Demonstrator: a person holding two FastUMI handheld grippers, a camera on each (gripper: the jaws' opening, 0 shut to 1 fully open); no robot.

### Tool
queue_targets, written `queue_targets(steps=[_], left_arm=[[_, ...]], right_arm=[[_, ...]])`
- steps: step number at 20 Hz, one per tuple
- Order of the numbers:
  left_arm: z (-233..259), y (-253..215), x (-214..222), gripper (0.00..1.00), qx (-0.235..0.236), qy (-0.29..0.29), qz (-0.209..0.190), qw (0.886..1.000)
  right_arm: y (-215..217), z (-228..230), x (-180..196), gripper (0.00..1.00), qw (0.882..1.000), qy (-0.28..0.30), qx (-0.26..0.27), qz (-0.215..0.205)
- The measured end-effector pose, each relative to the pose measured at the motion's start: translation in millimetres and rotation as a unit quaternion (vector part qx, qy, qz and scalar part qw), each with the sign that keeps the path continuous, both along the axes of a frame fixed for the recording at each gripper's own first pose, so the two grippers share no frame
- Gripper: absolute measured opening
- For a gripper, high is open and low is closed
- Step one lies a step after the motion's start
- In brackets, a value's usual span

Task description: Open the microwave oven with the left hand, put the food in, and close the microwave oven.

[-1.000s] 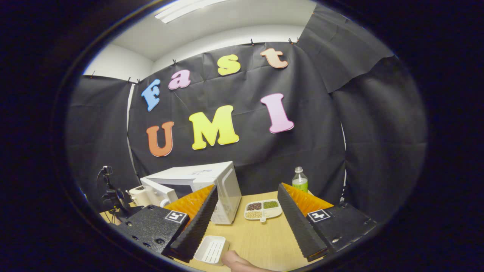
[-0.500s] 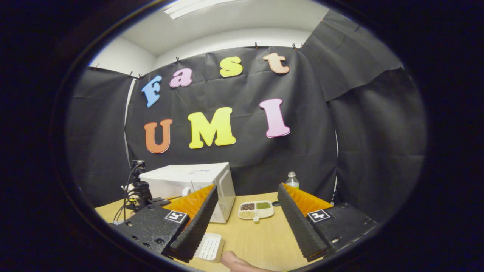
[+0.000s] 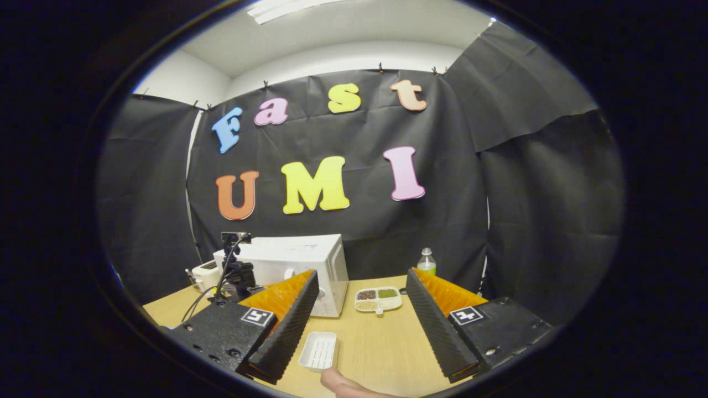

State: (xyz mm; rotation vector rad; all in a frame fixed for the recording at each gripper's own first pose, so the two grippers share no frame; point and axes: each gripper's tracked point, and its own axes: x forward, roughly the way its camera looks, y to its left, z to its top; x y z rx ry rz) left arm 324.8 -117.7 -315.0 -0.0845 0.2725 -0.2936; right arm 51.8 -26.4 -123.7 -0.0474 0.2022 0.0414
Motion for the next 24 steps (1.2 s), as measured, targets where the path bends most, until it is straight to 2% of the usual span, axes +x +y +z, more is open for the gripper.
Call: queue_targets(steps=[1, 5, 7, 8, 9, 10, 12, 13, 14, 15, 16, 17, 18, 19, 20, 21, 22, 23, 24], left_arm=[[-0.1, 0.4, -0.2, 0.00, 0.000, 0.002, 0.000, 1.000], [-10.0, 15.0, -7.9, 0.00, 0.031, 0.020, 0.025, 0.999], [-11.2, 22.3, -21.3, 0.00, 0.045, 0.026, 0.038, 0.998], [-9.0, 23.5, -27.3, 0.00, 0.042, 0.023, 0.043, 0.998], [-2.6, 24.7, -40.2, 0.08, 0.032, 0.025, 0.045, 0.998], [4.3, 25.3, -52.7, 0.23, 0.020, 0.028, 0.047, 0.998], [21.1, 30.1, -77.7, 0.66, 0.005, 0.025, 0.055, 0.998], [29.6, 35.7, -90.5, 0.55, 0.005, 0.023, 0.062, 0.998], [38.4, 38.7, -104.9, 0.66, 0.007, 0.019, 0.067, 0.998], [48.5, 43.5, -119.9, 0.64, 0.009, 0.012, 0.073, 0.997], [60.6, 44.9, -131.8, 0.66, 0.007, 0.000, 0.071, 0.997], [73.7, 47.3, -144.9, 0.74, 0.008, -0.010, 0.073, 0.997], [84.5, 51.9, -157.4, 0.78, 0.012, -0.021, 0.075, 0.997], [96.5, 57.2, -169.3, 0.84, 0.020, -0.029, 0.083, 0.996], [108.6, 63.5, -182.6, 0.88, 0.028, -0.038, 0.091, 0.995], [120.5, 66.8, -196.3, 0.80, 0.034, -0.042, 0.095, 0.994], [136.5, 68.8, -209.1, 0.94, 0.034, -0.054, 0.099, 0.993], [153.7, 71.0, -220.7, 0.96, 0.029, -0.065, 0.105, 0.992], [168.2, 73.3, -232.8, 0.96, 0.026, -0.072, 0.108, 0.991]], right_arm=[[1.6, 2.6, -6.1, 0.92, 1.000, -0.002, -0.004, -0.001], [6.1, 19.9, -28.4, 0.91, 1.000, -0.012, -0.019, -0.007], [10.3, 26.0, -39.2, 0.91, 1.000, -0.019, -0.023, -0.006], [13.0, 26.7, -44.1, 1.00, 0.999, -0.021, -0.025, -0.004], [15.1, 28.8, -48.7, 1.00, 0.999, -0.023, -0.025, -0.003], [16.5, 30.0, -52.5, 1.00, 0.999, -0.025, -0.026, -0.003], [17.8, 32.2, -60.3, 1.00, 0.999, -0.028, -0.023, -0.007], [17.9, 33.3, -62.7, 0.92, 0.999, -0.028, -0.023, -0.009], [20.3, 33.3, -67.6, 1.00, 0.999, -0.029, -0.022, -0.011], [21.8, 35.2, -70.5, 0.92, 0.999, -0.030, -0.022, -0.013], [23.6, 35.7, -74.1, 0.92, 0.999, -0.031, -0.021, -0.015], [26.7, 37.9, -77.9, 0.92, 0.999, -0.034, -0.018, -0.015], [30.3, 41.0, -83.5, 1.00, 0.999, -0.039, -0.016, -0.014], [33.0, 43.2, -86.4, 1.00, 0.999, -0.043, -0.017, -0.014], [36.0, 44.2, -91.5, 0.91, 0.999, -0.046, -0.019, -0.014], [39.2, 45.3, -94.1, 0.91, 0.999, -0.047, -0.021, -0.013], [43.1, 46.7, -98.2, 0.91, 0.998, -0.050, -0.021, -0.012], [46.7, 49.0, -101.6, 1.00, 0.998, -0.053, -0.022, -0.011], [50.1, 51.0, -103.8, 0.91, 0.998, -0.056, -0.023, -0.012]])
